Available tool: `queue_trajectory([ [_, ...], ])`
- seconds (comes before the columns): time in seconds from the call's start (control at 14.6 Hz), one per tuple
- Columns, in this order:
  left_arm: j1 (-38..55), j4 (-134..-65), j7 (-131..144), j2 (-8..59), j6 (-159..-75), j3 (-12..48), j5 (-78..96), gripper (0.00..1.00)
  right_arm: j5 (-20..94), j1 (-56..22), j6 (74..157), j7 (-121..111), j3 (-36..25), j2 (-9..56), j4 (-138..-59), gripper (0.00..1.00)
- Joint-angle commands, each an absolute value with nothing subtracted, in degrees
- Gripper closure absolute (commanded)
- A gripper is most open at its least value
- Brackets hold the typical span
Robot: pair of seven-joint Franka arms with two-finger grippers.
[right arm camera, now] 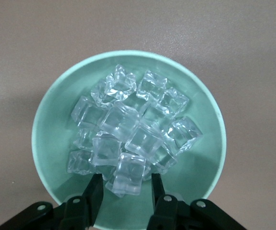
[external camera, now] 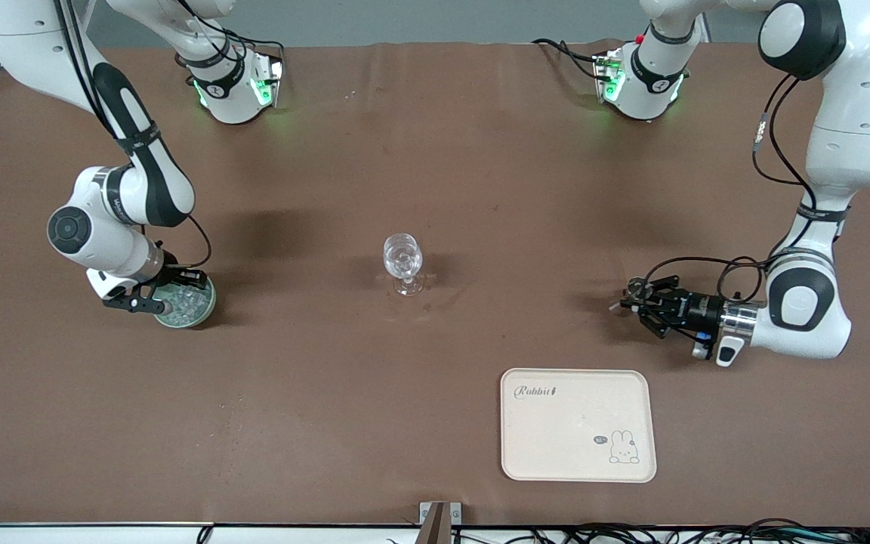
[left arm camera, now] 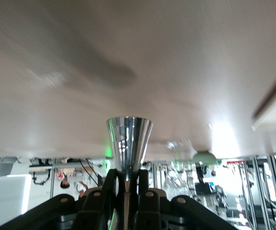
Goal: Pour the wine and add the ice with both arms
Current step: 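Carry the jigger toward the glass while the right gripper lifts the ice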
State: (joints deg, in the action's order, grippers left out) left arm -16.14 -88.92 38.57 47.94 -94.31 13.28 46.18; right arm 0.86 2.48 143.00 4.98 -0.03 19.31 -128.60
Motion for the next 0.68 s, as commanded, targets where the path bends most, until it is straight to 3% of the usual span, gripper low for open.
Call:
queue_trajectory([
  [0.0, -15.21, -89.38, 43.31, 44.83, -95.96, 16.51, 48.08, 0.99, 0.53, 2.81, 142.38, 5.89, 0.35, 17.84, -129.46, 0.52],
  [0.48, -7.13, -89.74, 61.23, 38.77, -106.69, 23.02, 48.16, 0.99, 0.53, 2.81, 143.09, 5.89, 0.35, 17.93, -129.02, 0.55],
  [0.61, -3.97, -89.65, 65.81, 36.40, -108.28, 23.29, 48.08, 0.99, 0.53, 2.90, 143.00, 5.80, 0.35, 18.02, -129.02, 0.60],
])
